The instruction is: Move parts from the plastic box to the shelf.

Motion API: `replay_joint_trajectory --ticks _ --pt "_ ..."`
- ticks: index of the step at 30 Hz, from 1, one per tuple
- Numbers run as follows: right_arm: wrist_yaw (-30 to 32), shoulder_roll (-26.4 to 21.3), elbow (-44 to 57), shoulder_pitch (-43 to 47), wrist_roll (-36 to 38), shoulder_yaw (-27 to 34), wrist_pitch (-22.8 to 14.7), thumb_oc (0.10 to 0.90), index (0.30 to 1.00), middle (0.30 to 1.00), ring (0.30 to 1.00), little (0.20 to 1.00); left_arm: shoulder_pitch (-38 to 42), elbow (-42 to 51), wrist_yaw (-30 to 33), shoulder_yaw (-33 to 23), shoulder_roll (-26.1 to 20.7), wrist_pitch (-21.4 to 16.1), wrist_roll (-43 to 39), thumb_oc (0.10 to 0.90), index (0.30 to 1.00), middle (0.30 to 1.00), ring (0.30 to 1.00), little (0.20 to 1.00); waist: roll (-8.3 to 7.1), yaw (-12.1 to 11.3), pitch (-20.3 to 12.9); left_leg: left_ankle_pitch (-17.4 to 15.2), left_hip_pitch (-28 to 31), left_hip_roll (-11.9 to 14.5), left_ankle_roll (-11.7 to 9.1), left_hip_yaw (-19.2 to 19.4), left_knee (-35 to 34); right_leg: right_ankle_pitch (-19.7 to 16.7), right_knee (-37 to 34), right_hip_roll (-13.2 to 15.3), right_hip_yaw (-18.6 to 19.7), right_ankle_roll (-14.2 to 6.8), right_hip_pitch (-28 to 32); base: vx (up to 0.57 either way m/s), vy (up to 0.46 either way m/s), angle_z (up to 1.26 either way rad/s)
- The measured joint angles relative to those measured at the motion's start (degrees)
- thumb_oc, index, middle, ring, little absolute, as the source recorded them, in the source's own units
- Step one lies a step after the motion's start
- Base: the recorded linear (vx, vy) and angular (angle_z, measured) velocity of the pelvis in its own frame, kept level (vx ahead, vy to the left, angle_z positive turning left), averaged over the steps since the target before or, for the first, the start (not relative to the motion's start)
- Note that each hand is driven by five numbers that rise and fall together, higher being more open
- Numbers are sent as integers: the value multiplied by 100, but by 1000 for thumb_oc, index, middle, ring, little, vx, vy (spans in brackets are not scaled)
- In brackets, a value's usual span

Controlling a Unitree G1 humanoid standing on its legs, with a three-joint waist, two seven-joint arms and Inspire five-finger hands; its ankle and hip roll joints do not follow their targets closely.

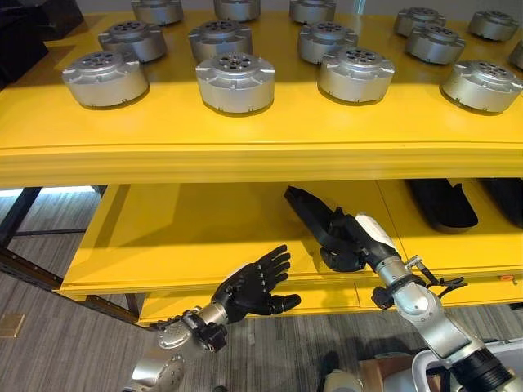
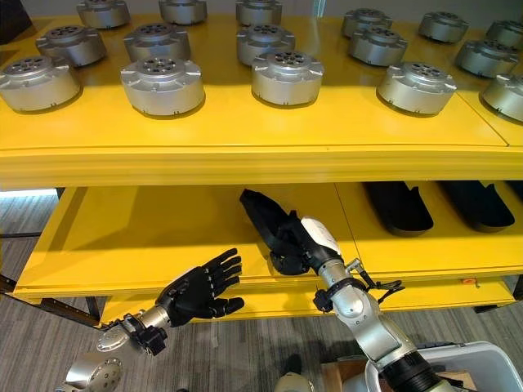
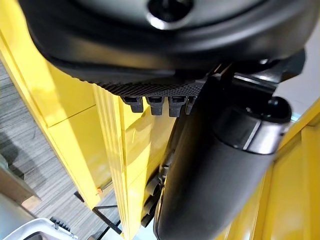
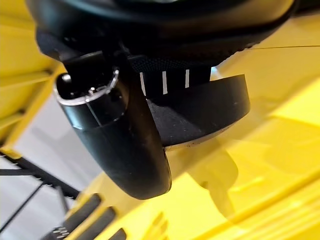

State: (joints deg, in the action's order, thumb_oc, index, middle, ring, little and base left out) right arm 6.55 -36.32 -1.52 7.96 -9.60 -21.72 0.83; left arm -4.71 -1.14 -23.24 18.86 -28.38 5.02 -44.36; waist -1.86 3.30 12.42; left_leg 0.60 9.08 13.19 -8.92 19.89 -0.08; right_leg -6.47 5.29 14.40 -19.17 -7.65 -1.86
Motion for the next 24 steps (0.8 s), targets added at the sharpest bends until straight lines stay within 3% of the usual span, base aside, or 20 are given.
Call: replay_joint_trajectory --ticks 3,6,8,10,11,12,13,14,15,16,17,18,20,22,24 --pt "0 -3 -30 1 -133 0 8 400 300 300 300 300 34 0 3 4 4 2 -51 900 1000 1000 1000 1000 1 1 -1 3 -4 28 -5 11 11 119 209 -12 55 19 -113 49 -240 -4" --pt "-11 -2 -33 16 -159 -17 8 400 300 300 300 300 82 -1 82 2 44 3 -155 900 1000 1000 1000 1000 9 -1 -6 -9 -11 151 32 39 65 509 777 -36 53 94 -320 63 -243 -2" --pt "-38 -4 -77 83 -164 -80 -1 400 300 300 300 300 195 -3 140 0 78 2 -268 900 1000 1000 1000 1000 11 -37 -10 -6 -102 316 229 88 365 822 1132 -90 -23 190 -406 106 -106 14" --pt "-23 51 -368 268 -178 -230 -45 400 300 300 300 300 357 -136 151 7 134 -13 -273 900 1000 1000 1000 1000 -1 -35 -41 -1 -697 644 182 -12 1376 961 1153 -185 43 333 -442 68 182 25" --pt "-27 48 -565 391 -199 -344 -29 400 300 300 300 300 407 -294 155 27 289 -11 -273 900 1000 1000 1000 1000 75 -92 -66 13 -947 851 161 -39 1726 867 935 -306 23 422 -344 43 314 12" --pt "-26 21 -600 442 -201 -404 61 400 300 300 300 300 409 -349 176 155 372 -19 -292 900 1000 1000 1000 1000 175 -135 -130 -37 -1062 1014 -102 21 1499 793 730 -388 -69 420 -282 23 244 9" --pt "-20 -38 -596 480 -206 -405 84 400 300 300 300 300 425 -331 168 323 383 -44 -301 900 1000 1000 1000 1000 221 -121 -122 141 -1175 1091 -271 -6 1021 788 681 -408 -95 425 -295 3 372 5" --pt "-21 -127 -591 528 -218 -414 128 400 300 300 300 300 421 -330 170 574 404 -56 -299 900 1000 1000 1000 1000 331 -115 -126 421 -1313 1164 -214 -62 654 788 687 -412 -80 449 -358 -17 295 3" --pt "-21 -127 -591 528 -218 -414 128 400 300 300 300 300 421 -330 170 574 404 -56 -299 900 1000 1000 1000 1000 331 -115 -126 421 -1313 1164 -214 -62 654 788 687 -412 -80 449 -358 -28 304 -41" --pt "-26 -193 -541 542 -212 -409 125 400 300 300 300 300 329 -338 168 696 407 -53 -264 900 1000 1000 1000 1000 393 -83 -100 431 -1173 1028 -69 30 443 680 632 -341 42 348 -369 -62 95 -53" --pt "-28 -406 -442 534 -213 -415 97 400 300 300 300 300 337 -334 176 683 443 -56 -266 900 1000 1000 1000 1000 572 -7 -97 349 -1078 894 85 114 362 606 588 -366 58 239 -375 -52 82 -68" --pt "-1 -443 -441 513 -216 -386 90 400 300 300 300 300 351 -341 172 618 432 -68 -268 900 1000 1000 1000 1000 535 -19 -35 630 -1034 775 28 30 216 526 541 -359 127 144 -375 -34 76 -30" --pt "56 -521 -446 358 -213 -287 78 400 300 300 300 300 445 -289 171 479 263 -140 -273 900 1000 1000 1000 1000 322 5 66 643 -1016 474 71 51 -11 415 281 -136 161 -34 -289 15 48 13" --pt "133 -484 -594 359 -204 -284 80 400 300 300 300 300 461 -256 186 326 7 -171 -272 900 1000 1000 1000 1000 110 -4 121 822 -1040 291 161 10 -145 217 -39 -69 163 -80 -183 6 43 36" --pt "176 -375 -578 377 -146 -214 57 400 300 300 300 300 417 -260 264 267 -190 -170 -271 900 1000 1000 1000 1000 40 -56 132 849 -1010 196 199 -39 -199 140 -161 -43 185 -114 -74 -7 27 24"
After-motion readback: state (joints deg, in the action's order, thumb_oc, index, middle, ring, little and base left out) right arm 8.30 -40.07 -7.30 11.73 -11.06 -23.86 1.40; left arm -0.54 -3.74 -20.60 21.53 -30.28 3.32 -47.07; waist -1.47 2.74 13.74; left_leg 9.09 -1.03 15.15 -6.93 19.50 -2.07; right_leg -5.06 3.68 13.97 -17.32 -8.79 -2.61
